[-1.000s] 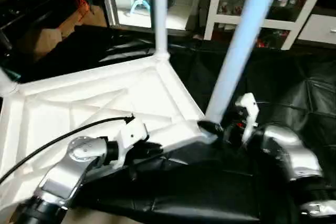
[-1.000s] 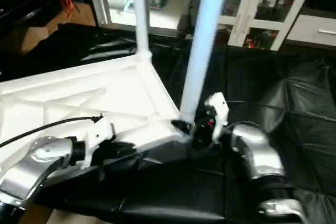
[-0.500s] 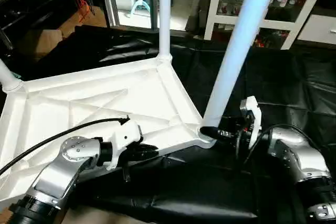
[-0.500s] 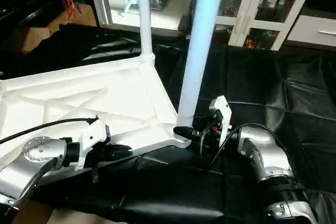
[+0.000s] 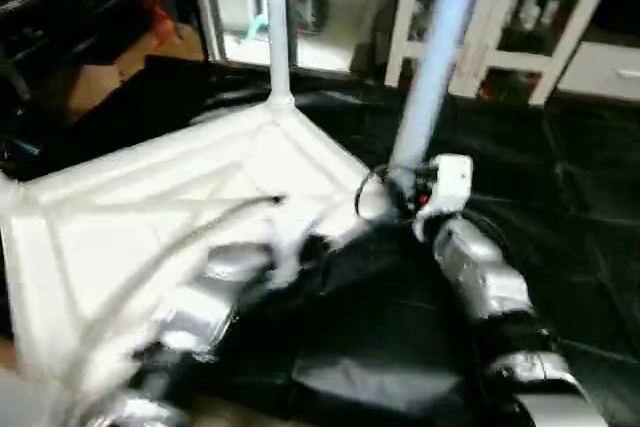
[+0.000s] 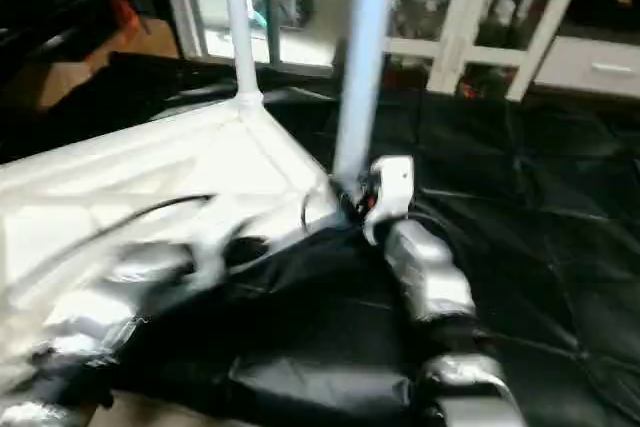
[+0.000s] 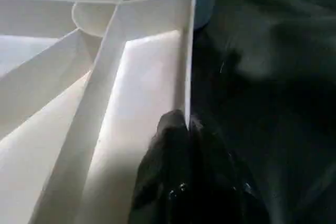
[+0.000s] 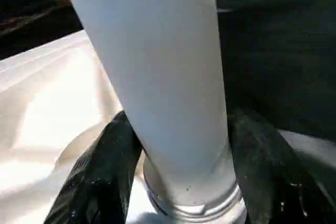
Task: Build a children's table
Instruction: Rotate leg to tighten
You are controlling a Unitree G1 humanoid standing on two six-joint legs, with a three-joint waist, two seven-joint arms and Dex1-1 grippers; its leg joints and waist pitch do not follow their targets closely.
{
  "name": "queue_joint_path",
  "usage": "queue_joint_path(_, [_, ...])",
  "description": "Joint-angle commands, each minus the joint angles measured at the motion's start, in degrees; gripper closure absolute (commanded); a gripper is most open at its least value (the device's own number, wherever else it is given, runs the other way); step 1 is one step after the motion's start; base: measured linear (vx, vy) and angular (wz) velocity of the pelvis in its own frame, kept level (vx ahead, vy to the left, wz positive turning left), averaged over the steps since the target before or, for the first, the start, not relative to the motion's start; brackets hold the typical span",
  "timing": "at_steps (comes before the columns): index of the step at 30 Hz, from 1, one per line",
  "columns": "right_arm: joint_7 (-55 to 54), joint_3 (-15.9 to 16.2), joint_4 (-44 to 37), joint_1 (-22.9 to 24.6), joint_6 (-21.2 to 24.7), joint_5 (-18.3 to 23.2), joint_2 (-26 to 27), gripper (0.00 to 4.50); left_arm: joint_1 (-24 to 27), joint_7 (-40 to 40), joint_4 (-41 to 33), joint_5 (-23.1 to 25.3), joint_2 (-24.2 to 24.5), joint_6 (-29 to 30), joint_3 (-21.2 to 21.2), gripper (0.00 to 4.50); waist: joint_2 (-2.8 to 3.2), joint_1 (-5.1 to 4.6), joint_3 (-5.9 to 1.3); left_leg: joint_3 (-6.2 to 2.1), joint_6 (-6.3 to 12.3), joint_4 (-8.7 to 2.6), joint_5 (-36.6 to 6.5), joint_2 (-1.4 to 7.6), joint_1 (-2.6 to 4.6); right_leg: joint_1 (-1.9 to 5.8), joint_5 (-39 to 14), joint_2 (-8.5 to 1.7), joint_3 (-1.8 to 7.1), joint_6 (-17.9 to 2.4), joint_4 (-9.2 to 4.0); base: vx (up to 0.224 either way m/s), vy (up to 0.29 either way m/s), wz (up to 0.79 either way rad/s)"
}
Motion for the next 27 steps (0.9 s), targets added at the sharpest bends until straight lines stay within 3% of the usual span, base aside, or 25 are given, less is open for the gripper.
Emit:
queue_joint_path(1, [-5.44, -2.7, 7.66, 3.64, 2.49, 2.1, 4.14, 2.3, -0.9, 3.62, 4.94, 0.48, -4.81, 2.09, -3.02, 4.5, 0.5, -0.36, -1.29, -1.57, -4.89, -5.3, -21.08, 2.67, 1.58, -0.68, -11.98, -2.01, 1.58, -10.28, -5.81, 0.0, 0.0, 0.0])
queue_joint_path(3, [-1.96, -0.18, 7.34, 3.27, 1.8, 0.85, 5.74, 2.3, -1.4, 1.18, 4.58, 0.3, -7.11, 0.54, -5.83, 4.5, 0.89, 0.17, -1.19, -1.77, -5.47, -5.59, -22.69, 2.6, 1.94, -0.85, -10.54, -1.8, 1.28, -9.37, -6.08, 0.0, 0.0, 0.0])
queue_joint_path(4, [-0.58, 0.54, 7.07, 3.12, 1.59, 0.56, 5.99, 2.3, -1.33, 0.21, 4.26, 0.23, -7.34, 0.33, -6.52, 4.5, 0.32, 0.01, -1.31, -1.87, -5.29, -5.65, -23.59, 2.46, 1.77, -0.52, -10.42, -1.71, 1.22, -8.8, -6.11, 0.0, 0.0, 0.0])
queue_joint_path(6, [2.09, 0.84, 5.89, 2.49, 1.01, 0.76, 5.98, 2.3, -0.59, -2.93, 3.0, 0.52, -6.1, -1.59, -7.87, 4.5, 0.57, 0.02, -1.48, -2.07, -4.99, -5.76, -22.92, 2.47, 1.59, -0.32, -9.04, -1.85, 1.24, -8.49, -6.04, 0.0, 0.0, 0.0])
queue_joint_path(7, [6.71, 0.91, 4.05, 2.24, 1.15, 2.09, 4.49, 1.95, 0.45, -4.67, 2.01, 0.47, -3.74, -1.92, -7.72, 4.5, 0.65, -0.07, -1.58, -2.14, -4.66, -5.82, -22.23, 2.45, 1.34, -0.07, -7.69, -1.85, 1.17, -8.57, -5.89, 0.0, 0.0, 0.0])
queue_joint_path(9, [14.41, 2.21, 1.13, 2.57, -0.13, 2.71, 0.71, 1.74, 2.43, -8.41, 0.31, 0.18, 1.17, -2.77, -7.6, 4.5, 0.47, -0.29, -1.85, -2.27, -2.71, -5.56, -19.95, 2.39, 0.72, 0.74, -3.7, -1.89, 1.0, -9.34, -5.63, 0.0, 0.0, 0.0])
queue_joint_path(10, [17.65, 3.09, -0.04, 2.94, -1.22, 2.45, -1.27, 1.74, 3.35, -10.29, -0.43, 0.1, 3.54, -3.26, -7.62, 4.5, 0.47, -0.41, -1.83, -2.14, -2.04, -5.5, -19.36, 2.42, 0.69, 0.71, -2.35, -1.89, 1.06, -9.8, -5.6, 0.0, 0.0, 0.0])
queue_joint_path(11, [21.58, 4.5, -1.21, 3.61, -2.92, 1.31, -4.49, 1.54, 4.66, -12.79, -0.89, 0.84, 7.13, -6.58, -7.83, 4.5, 0.55, -0.23, -1.91, -2.47, -1.21, -5.44, -17.37, 2.45, 0.47, 1.15, -0.49, -1.88, 0.78, -10.25, -5.5, 0.0, 0.0, 0.0])
queue_joint_path(12, [22.59, 4.85, -1.42, 3.79, -3.35, 0.99, -5.22, 1.44, 4.96, -13.45, -1.0, 0.89, 7.88, -7.09, -7.83, 4.5, 0.46, -0.73, -1.69, -2.21, -0.77, -5.51, -17.13, 2.37, 0.29, 0.91, -0.35, -1.74, 0.84, -10.64, -5.46, 0.0, 0.0, 0.0])
queue_joint_path(14, [35.5, 8.93, -4.0, 6.26, -7.62, -2.06, -14.06, 1.31, 8.52, -20.33, -2.26, 0.8, 15.92, -11.85, -6.72, 4.5, 0.27, -0.77, -2.1, -2.15, 0.45, -4.98, -15.17, 2.47, 0.45, 1.2, 1.58, -1.83, 0.7, -11.73, -5.15, 0.0, 0.0, 0.0])
queue_joint_path(15, [39.26, 9.74, -4.87, 7.06, -7.81, -2.09, -16.27, 1.26, 9.43, -21.57, -2.68, 0.24, 17.35, -12.1, -5.79, 4.5, 0.57, -0.82, -2.1, -1.76, 2.48, -4.72, -12.54, 2.48, 0.47, 1.21, 5.42, -1.83, 0.75, -13.37, -4.79, 0.0, 0.0, 0.0])
queue_joint_path(16, [40.54, 9.89, -5.26, 7.34, -7.49, -1.92, -17.01, 1.15, 9.73, -21.89, -2.82, -0.01, 17.77, -12.07, -5.36, 4.5, 0.63, -0.76, -2.04, -1.77, 2.99, -4.63, -11.71, 2.56, 0.56, 1.13, 6.51, -1.87, 0.73, -13.9, -4.67, 0.0, 0.0, 0.0])
queue_joint_path(18, [48.34, 9.15, -8.47, 9.04, -3.57, 0.43, -21.52, 1.0, 11.56, -23.35, -3.9, -2.13, 20.35, -12.06, -1.82, 4.5, 0.45, -0.45, -2.13, -1.6, 5.34, -4.28, -8.47, 2.56, 0.59, 1.5, 10.6, -1.83, 0.7, -15.44, -4.37, 0.0, 0.0, 0.0])
queue_joint_path(22, [52.18, 8.25, -9.87, 9.46, -1.64, 3.24, -22.63, 1.0, 11.88, -23.83, -4.41, -3.5, 21.69, -12.31, -0.97, 4.5, 0.48, -0.58, -2.04, -1.51, 5.95, -4.39, -8.16, 2.68, 0.68, 1.35, 9.21, -1.96, 0.64, -16.9, -4.28, 0.0, 0.0, 0.0])
queue_joint_path(24, [52.39, 8.66, -9.14, 9.06, -1.09, 4.78, -21.9, 1.32, 11.23, -23.6, -3.63, -3.66, 21.33, -13.35, -1.34, 4.5, 0.28, -0.66, -2.08, -1.46, 5.79, -4.38, -8.51, 2.7, 0.64, 1.42, 7.32, -2.05, 0.68, -17.22, -4.36, 0.0, 0.0, 0.0])
queue_joint_path(25, [51.73, 8.95, -8.77, 8.86, -1.35, 4.86, -20.88, 1.33, 10.92, -23.5, -3.55, -3.73, 20.77, -13.5, -1.61, 4.5, 0.52, -0.66, -1.99, -1.37, 5.24, -4.45, -9.83, 2.8, 0.85, 1.11, 4.67, -2.11, 0.75, -17.37, -4.53, 0.0, 0.0, 0.0])
queue_joint_path(27, [51.56, 9.24, -8.89, 8.94, -1.37, 4.89, -20.22, 1.38, 10.81, -23.5, -3.71, -3.77, 20.45, -13.44, -1.82, 4.5, 0.43, -0.71, -1.93, -1.35, 4.68, -4.51, -10.57, 2.84, 0.83, 1.05, 3.31, -2.15, 0.82, -17.33, -4.61, 0.0, 0.0, 0.0])
